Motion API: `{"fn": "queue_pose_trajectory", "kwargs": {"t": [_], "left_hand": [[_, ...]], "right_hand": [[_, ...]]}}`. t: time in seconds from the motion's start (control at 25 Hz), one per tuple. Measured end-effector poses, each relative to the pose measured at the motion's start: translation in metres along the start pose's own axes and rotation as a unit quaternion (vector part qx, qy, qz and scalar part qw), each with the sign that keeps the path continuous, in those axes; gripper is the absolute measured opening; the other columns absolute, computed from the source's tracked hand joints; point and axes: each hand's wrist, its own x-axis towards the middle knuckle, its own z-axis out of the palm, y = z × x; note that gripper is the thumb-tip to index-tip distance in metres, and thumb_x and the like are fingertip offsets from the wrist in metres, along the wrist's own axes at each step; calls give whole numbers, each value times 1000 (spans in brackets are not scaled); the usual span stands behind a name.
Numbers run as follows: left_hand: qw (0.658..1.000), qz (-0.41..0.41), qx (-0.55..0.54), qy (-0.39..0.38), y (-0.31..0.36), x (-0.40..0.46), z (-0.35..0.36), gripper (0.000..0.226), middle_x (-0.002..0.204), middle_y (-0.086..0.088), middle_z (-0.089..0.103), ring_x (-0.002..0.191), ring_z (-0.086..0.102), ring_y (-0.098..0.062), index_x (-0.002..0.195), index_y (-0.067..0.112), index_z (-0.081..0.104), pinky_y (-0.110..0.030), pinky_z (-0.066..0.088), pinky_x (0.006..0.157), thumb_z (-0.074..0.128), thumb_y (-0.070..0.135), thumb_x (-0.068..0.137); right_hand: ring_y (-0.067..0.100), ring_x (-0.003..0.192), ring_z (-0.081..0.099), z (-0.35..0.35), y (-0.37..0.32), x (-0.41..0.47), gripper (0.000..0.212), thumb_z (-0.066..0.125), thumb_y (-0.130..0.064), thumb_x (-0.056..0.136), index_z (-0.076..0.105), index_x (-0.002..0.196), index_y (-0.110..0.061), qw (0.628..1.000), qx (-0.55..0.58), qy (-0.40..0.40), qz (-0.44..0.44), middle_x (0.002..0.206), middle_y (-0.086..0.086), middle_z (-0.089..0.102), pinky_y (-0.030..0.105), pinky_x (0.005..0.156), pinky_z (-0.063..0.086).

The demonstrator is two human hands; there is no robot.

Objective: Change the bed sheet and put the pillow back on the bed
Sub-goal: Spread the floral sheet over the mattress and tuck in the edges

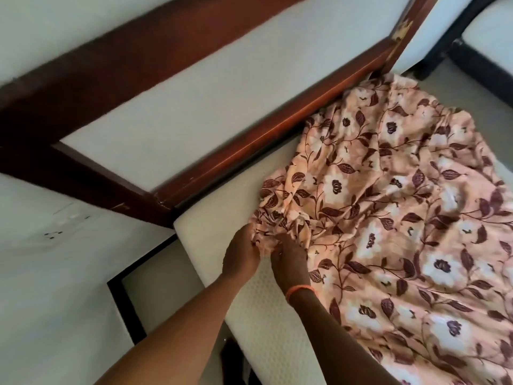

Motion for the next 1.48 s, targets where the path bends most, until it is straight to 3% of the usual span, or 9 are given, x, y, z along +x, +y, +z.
{"fn": "queue_pose_trajectory", "kwargs": {"t": [0.24,0.4,0.56,0.72,0.96,1.12,1.2,1.36,1.48], "left_hand": [[984,145,100,17,-34,77,39,39,121,-2,61,102,64,-21,128,18,52,-31,51,74,60,32,92],[994,109,-10,-24,-54,75,21,17,97,1,74,91,69,-19,107,21,66,-33,55,72,55,27,96],[996,-9,-53,-69,-104,49,-28,20,68,9,62,67,60,-9,73,22,55,-13,39,50,66,24,90],[993,-66,-56,-83,-170,8,-77,22,72,7,67,68,63,-6,78,22,59,-16,41,53,80,29,77],[990,-115,-79,-2,-232,13,-146,15,87,1,71,79,67,-18,93,27,66,-30,52,67,75,28,82],[981,-155,-112,-16,-245,22,-146,61,99,-5,70,96,66,-28,106,25,66,-42,55,83,61,57,54],[974,-178,-132,39,-227,21,-132,74,114,-15,60,108,54,-34,117,17,59,-43,50,88,56,59,56],[845,-441,-289,93,-173,22,-89,92,139,-25,34,120,45,-43,138,0,37,-48,50,92,66,61,75],[777,-501,-380,39,-147,22,-46,85,131,-21,51,115,53,-39,128,3,50,-52,53,92,72,64,72]], "right_hand": [[26,119,51,52,36,59,52,55,-13,88,44,139,-17,991,-123,40,-36,130,9,53,38,103,44],[36,120,47,78,22,53,63,54,-29,82,39,143,-21,974,-204,98,7,132,13,43,48,99,43],[32,124,51,95,12,22,41,60,-42,76,64,115,-29,925,-352,32,-139,120,4,59,53,107,19],[28,92,64,130,-21,-6,13,60,-26,74,68,83,-23,939,-294,-73,-164,88,-1,69,44,87,44],[25,87,63,208,-99,-19,31,52,-5,75,66,102,-10,991,35,-106,-77,97,10,69,27,75,48],[27,116,59,220,-113,2,68,66,-10,83,40,145,-18,957,-23,-283,-66,130,13,59,32,100,46],[28,119,57,212,-100,3,65,66,-12,84,41,144,-20,940,-119,-278,-159,136,11,55,39,102,46],[28,105,56,155,-41,-10,47,72,-15,78,54,121,-17,938,-295,35,-180,128,10,50,41,83,52],[32,92,60,113,22,-27,51,74,-20,74,46,117,-19,923,-372,49,-82,120,8,47,44,73,52]]}}
